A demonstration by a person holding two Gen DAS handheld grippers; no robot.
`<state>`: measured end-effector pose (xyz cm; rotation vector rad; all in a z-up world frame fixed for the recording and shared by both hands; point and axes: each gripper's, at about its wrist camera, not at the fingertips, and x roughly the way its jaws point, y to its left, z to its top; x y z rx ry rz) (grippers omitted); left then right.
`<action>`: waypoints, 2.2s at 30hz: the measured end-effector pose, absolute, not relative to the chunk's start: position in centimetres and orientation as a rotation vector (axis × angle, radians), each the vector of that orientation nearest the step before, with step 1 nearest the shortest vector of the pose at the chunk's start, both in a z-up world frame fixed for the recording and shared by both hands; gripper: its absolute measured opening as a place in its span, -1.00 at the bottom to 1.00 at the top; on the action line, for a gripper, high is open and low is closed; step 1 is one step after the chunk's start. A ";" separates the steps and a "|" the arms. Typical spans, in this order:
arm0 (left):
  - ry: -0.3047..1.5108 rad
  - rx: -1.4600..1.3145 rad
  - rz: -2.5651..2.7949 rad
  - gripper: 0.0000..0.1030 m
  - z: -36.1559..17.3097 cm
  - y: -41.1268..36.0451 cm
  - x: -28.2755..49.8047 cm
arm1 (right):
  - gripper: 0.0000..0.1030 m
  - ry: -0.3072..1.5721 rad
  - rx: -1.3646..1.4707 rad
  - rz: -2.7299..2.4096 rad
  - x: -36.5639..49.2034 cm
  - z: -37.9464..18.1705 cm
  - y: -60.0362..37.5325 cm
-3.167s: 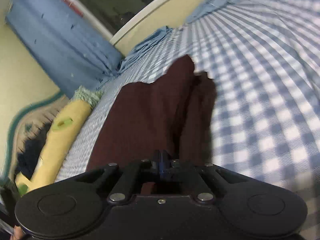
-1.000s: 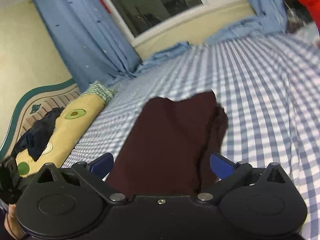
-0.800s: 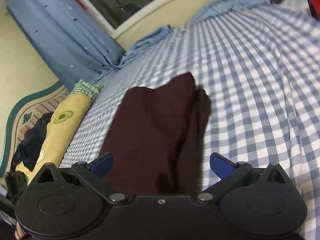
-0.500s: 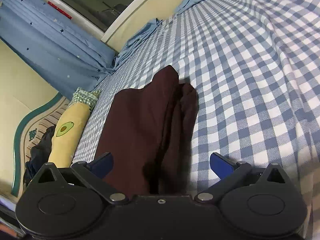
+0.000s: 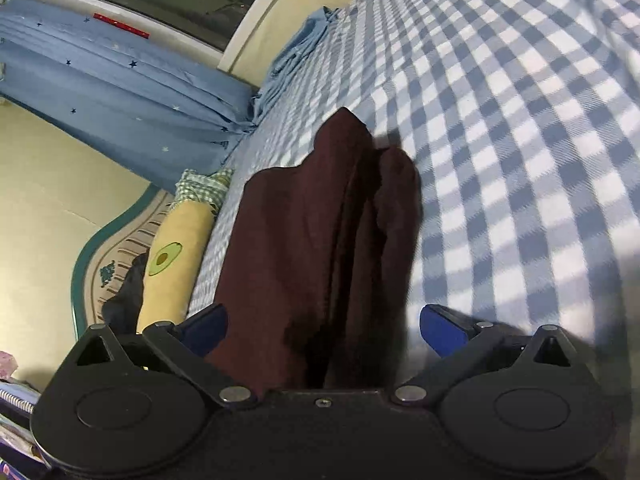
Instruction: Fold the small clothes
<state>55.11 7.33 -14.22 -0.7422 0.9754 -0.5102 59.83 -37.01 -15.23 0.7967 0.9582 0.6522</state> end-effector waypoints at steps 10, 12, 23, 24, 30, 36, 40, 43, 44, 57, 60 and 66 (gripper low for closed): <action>0.947 -0.725 -0.542 0.73 -15.3 5.3 57.1 | 0.99 0.916 0.699 0.732 64.5 -15.3 -31.8; 0.930 -0.652 -0.515 0.36 -15.0 5.2 56.4 | 0.98 0.912 0.647 0.740 64.5 -15.0 -31.0; 0.846 -0.639 -0.485 -0.38 -13.4 5.8 54.3 | -0.50 0.848 0.508 0.641 62.3 -14.1 -30.1; 0.837 -0.646 -0.487 -0.41 -13.0 6.0 53.9 | -0.52 0.833 0.494 0.635 62.0 -13.4 -29.7; 0.784 -0.615 -0.486 -0.43 -9.0 9.2 49.8 | -0.53 0.788 0.412 0.656 59.4 -8.5 -25.3; 0.740 -0.570 -0.453 -0.42 -4.2 15.7 44.4 | -0.53 0.752 0.438 0.696 56.0 -5.1 -19.0; 0.739 -0.563 -0.411 -0.42 -3.5 20.9 41.1 | -0.53 0.749 0.472 0.731 54.1 -4.6 -13.7; 0.753 -0.560 -0.405 -0.42 -4.2 23.9 39.4 | -0.53 0.762 0.498 0.753 52.7 -5.3 -10.0; 0.760 -0.561 -0.406 -0.42 -4.6 24.7 39.2 | -0.53 0.766 0.504 0.758 52.1 -5.7 -9.0; 0.837 -0.557 -0.383 0.12 -9.8 29.9 34.0 | 0.64 0.906 0.558 0.671 49.0 -11.9 -9.0; 0.786 -0.397 -0.315 0.19 -7.0 30.3 30.7 | 0.64 0.810 0.471 0.646 48.6 -8.2 -11.7; 0.649 -0.351 -0.317 0.42 -1.9 27.5 29.1 | 0.58 0.774 0.297 0.594 52.9 -5.5 -9.2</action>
